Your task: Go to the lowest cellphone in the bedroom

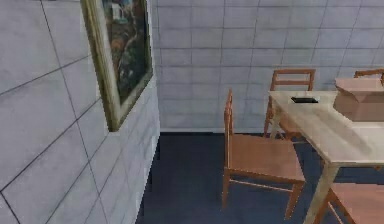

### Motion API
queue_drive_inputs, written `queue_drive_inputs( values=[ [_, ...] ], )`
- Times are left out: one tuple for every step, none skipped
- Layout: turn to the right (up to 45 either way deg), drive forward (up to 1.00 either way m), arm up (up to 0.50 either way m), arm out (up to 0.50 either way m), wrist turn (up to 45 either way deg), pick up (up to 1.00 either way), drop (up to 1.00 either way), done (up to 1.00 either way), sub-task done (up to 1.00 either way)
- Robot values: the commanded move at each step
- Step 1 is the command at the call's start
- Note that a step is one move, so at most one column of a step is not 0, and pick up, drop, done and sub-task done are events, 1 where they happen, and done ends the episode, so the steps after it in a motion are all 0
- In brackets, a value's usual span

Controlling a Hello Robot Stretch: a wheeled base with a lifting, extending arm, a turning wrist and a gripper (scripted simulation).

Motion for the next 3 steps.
queue_drive_inputs(
  values=[
    [-6.0, 0.0, 0.0, 0.0, 0.0, 0.0, 0.0, 0.0, 0.0],
    [0.0, 1.0, 0.0, 0.0, 0.0, 0.0, 0.0, 0.0, 0.0],
    [-24.0, 0.0, 0.0, 0.0, 0.0, 0.0, 0.0, 0.0, 0.0]
  ],
)
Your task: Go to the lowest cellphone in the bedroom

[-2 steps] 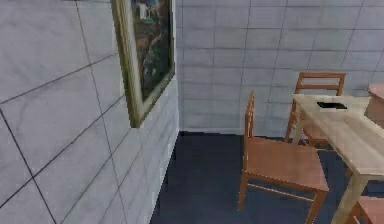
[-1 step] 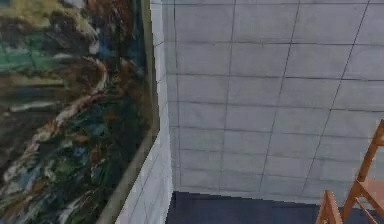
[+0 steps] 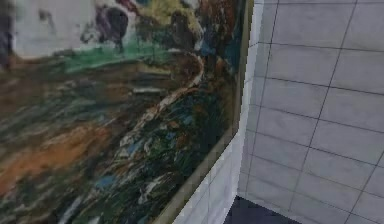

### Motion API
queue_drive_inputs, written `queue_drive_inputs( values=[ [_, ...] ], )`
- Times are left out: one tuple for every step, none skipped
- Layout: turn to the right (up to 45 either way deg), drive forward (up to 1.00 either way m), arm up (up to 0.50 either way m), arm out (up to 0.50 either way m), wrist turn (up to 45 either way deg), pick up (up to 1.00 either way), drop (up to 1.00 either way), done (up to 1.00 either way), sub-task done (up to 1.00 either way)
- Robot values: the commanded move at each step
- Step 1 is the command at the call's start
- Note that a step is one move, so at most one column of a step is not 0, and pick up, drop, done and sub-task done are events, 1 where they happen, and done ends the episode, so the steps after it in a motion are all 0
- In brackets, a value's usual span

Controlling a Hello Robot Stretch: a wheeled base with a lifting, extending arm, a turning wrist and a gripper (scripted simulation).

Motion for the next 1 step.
queue_drive_inputs(
  values=[
    [0.0, 0.05, 0.0, 0.0, 0.0, 0.0, 0.0, 0.0, 0.0]
  ],
)
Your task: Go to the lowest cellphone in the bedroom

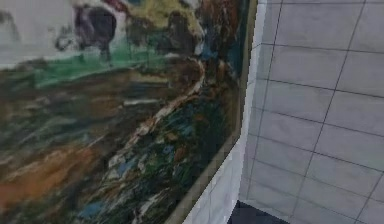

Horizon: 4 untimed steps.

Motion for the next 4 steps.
queue_drive_inputs(
  values=[
    [45.0, 0.0, 0.0, 0.0, 0.0, 0.0, 0.0, 0.0, 0.0],
    [0.0, 0.4, 0.0, 0.0, 0.0, 0.0, 0.0, 0.0, 0.0],
    [45.0, 0.0, 0.0, 0.0, 0.0, 0.0, 0.0, 0.0, 0.0],
    [45.0, 0.0, 0.0, 0.0, 0.0, 0.0, 0.0, 0.0, 0.0]
  ],
)
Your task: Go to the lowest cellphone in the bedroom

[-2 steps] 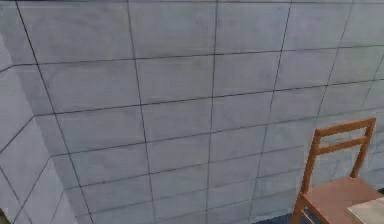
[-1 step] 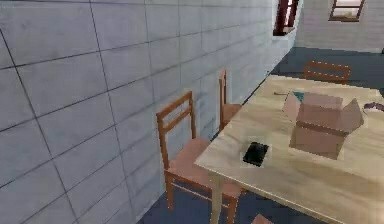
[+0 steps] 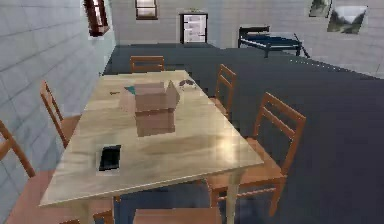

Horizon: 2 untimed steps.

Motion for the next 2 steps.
queue_drive_inputs(
  values=[
    [45.0, 0.0, 0.0, 0.0, 0.0, 0.0, 0.0, 0.0, 0.0],
    [27.0, 0.0, 0.0, 0.0, 0.0, 0.0, 0.0, 0.0, 0.0]
  ],
)
